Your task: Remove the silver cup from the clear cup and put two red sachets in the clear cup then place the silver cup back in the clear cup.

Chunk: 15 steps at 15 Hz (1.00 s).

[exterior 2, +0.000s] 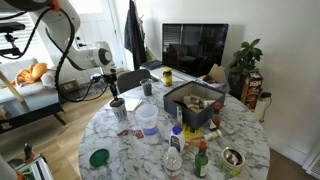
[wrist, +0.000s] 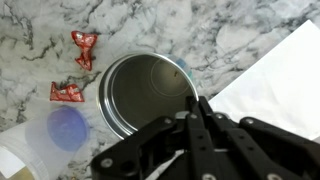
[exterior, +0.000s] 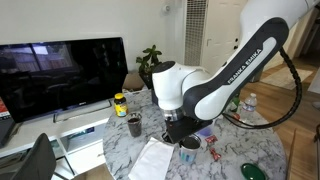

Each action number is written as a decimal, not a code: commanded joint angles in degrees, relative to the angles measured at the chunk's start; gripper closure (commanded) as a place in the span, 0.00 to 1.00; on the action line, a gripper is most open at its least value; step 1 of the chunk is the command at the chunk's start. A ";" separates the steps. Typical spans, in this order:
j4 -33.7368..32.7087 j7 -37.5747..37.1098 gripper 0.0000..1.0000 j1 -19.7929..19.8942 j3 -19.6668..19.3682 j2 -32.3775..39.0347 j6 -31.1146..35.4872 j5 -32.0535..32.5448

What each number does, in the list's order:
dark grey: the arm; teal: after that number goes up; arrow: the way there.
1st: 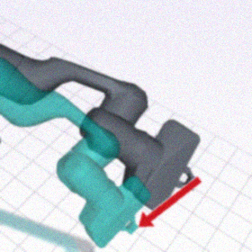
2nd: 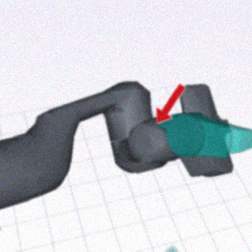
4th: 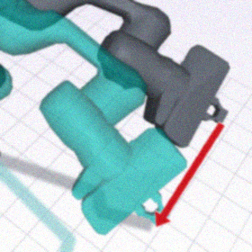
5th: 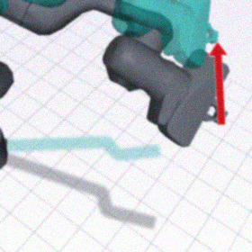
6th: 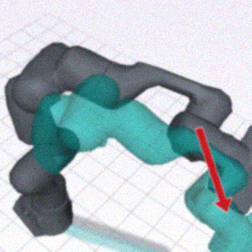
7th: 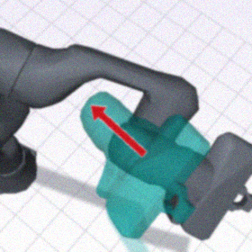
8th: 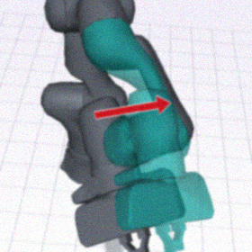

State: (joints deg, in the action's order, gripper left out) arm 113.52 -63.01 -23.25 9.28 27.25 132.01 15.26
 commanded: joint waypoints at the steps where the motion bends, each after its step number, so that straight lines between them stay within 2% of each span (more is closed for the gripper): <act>1: -2.64 -0.86 0.70 -2.00 -1.62 2.73 -0.29 -0.07; 3: -3.17 -0.58 0.66 -2.16 -1.81 3.20 -0.27 -0.38; 4: -3.33 -0.55 0.60 -2.12 -1.91 2.93 -0.50 -0.67; 8: -1.92 0.19 0.30 -0.78 -1.79 -0.65 -1.22 -2.90; 12: 3.82 6.63 0.00 3.04 -0.59 -7.66 -0.02 -7.56; 15: 12.08 18.51 0.00 7.05 -0.31 -12.94 5.73 -9.95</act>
State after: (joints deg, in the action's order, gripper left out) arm 115.33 -54.50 -20.32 7.88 21.19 132.43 8.78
